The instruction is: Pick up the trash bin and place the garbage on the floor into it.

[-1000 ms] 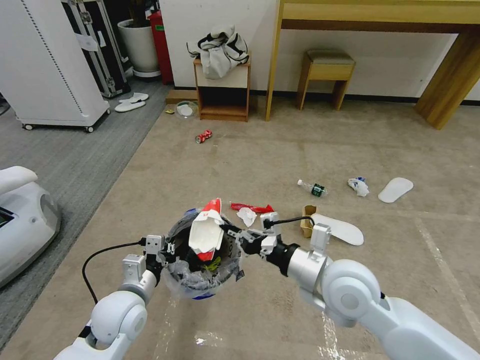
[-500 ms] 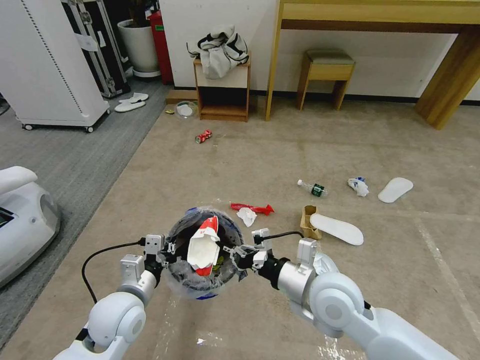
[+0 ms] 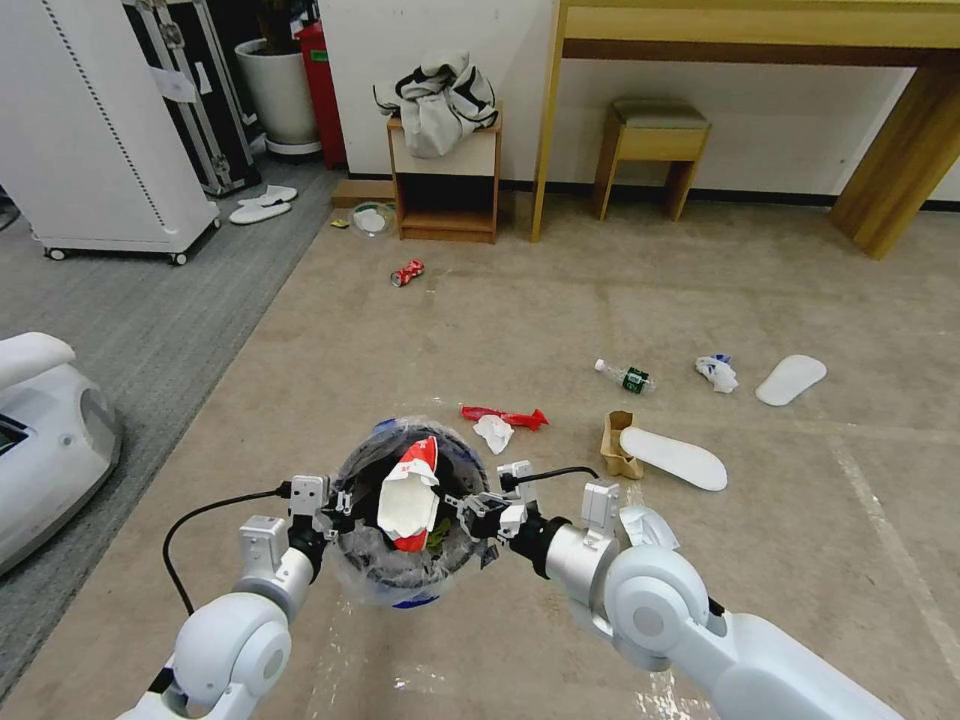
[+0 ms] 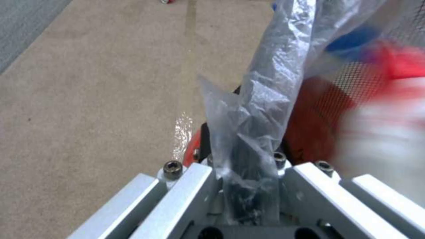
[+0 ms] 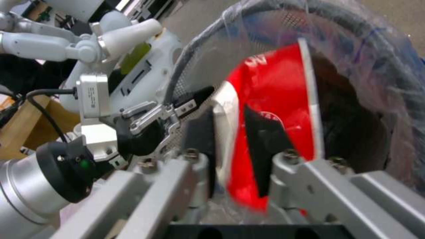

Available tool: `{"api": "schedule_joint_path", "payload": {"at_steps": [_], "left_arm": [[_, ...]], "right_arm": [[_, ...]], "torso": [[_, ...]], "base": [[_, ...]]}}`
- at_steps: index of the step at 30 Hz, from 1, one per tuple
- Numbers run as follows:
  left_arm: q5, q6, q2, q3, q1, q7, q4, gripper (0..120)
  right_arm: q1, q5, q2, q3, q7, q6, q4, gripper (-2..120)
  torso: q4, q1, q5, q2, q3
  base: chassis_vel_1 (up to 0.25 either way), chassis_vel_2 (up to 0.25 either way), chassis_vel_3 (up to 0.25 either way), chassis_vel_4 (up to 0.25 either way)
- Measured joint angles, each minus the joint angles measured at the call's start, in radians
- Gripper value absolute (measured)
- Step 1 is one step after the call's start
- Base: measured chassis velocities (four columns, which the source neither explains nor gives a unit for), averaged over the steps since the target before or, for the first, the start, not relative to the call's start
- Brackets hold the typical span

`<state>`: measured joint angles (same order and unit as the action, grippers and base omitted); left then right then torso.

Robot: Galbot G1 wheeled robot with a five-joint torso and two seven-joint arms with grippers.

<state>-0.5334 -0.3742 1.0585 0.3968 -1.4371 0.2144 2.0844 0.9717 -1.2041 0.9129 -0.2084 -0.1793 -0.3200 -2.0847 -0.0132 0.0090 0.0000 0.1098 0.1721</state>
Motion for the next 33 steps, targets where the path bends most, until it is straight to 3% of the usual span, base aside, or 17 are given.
{"api": "schedule_joint_path", "payload": {"at_steps": [2, 6, 8, 16, 18, 24, 33], "left_arm": [[0.007, 0.000, 0.002, 0.004, -0.009, -0.005, 0.003, 1], [0.011, 0.000, 0.004, 0.005, -0.012, -0.007, 0.003, 1], [0.016, 0.000, 0.008, 0.005, -0.015, -0.009, 0.004, 1], [0.018, 0.002, 0.008, 0.007, -0.015, -0.009, 0.004, 1], [0.018, 0.002, 0.008, 0.009, -0.015, -0.009, 0.002, 1], [0.020, 0.003, 0.013, 0.009, -0.012, -0.006, 0.000, 1], [0.025, 0.005, 0.017, 0.004, -0.002, -0.003, -0.020, 1]], "right_arm": [[0.001, 0.001, 0.002, -0.003, -0.003, 0.000, 0.000, 33], [0.002, 0.000, 0.002, -0.004, -0.007, 0.000, -0.004, 42], [0.005, -0.003, 0.001, -0.003, -0.012, 0.000, -0.011, 57], [0.017, -0.005, -0.006, 0.008, -0.016, -0.002, -0.025, 79], [0.026, -0.005, -0.010, 0.017, -0.016, -0.004, -0.037, 93], [0.048, -0.005, -0.022, 0.038, -0.016, -0.006, -0.062, 100], [0.104, -0.011, -0.070, 0.146, -0.002, -0.007, -0.122, 100]], "torso": [[0.0000, 0.000, 0.0000, 0.000, 0.000], [0.0000, 0.000, 0.0000, 0.000, 0.000], [0.0001, 0.000, 0.0000, 0.000, 0.000], [0.0000, 0.000, 0.0000, 0.000, 0.000], [0.0001, 0.000, 0.0000, 0.000, 0.000], [0.0000, 0.000, 0.0000, 0.000, 0.000], [0.0002, 0.000, 0.0001, 0.000, 0.000]], "base": [[0.000, 0.000, 0.000, 0.000], [0.000, 0.000, 0.000, 0.000], [0.000, 0.000, 0.000, 0.000], [0.000, 0.000, 0.000, 0.000], [0.000, 0.000, 0.000, 0.000], [0.000, 0.000, 0.000, 0.000], [0.000, 0.000, 0.000, 0.000]]}}
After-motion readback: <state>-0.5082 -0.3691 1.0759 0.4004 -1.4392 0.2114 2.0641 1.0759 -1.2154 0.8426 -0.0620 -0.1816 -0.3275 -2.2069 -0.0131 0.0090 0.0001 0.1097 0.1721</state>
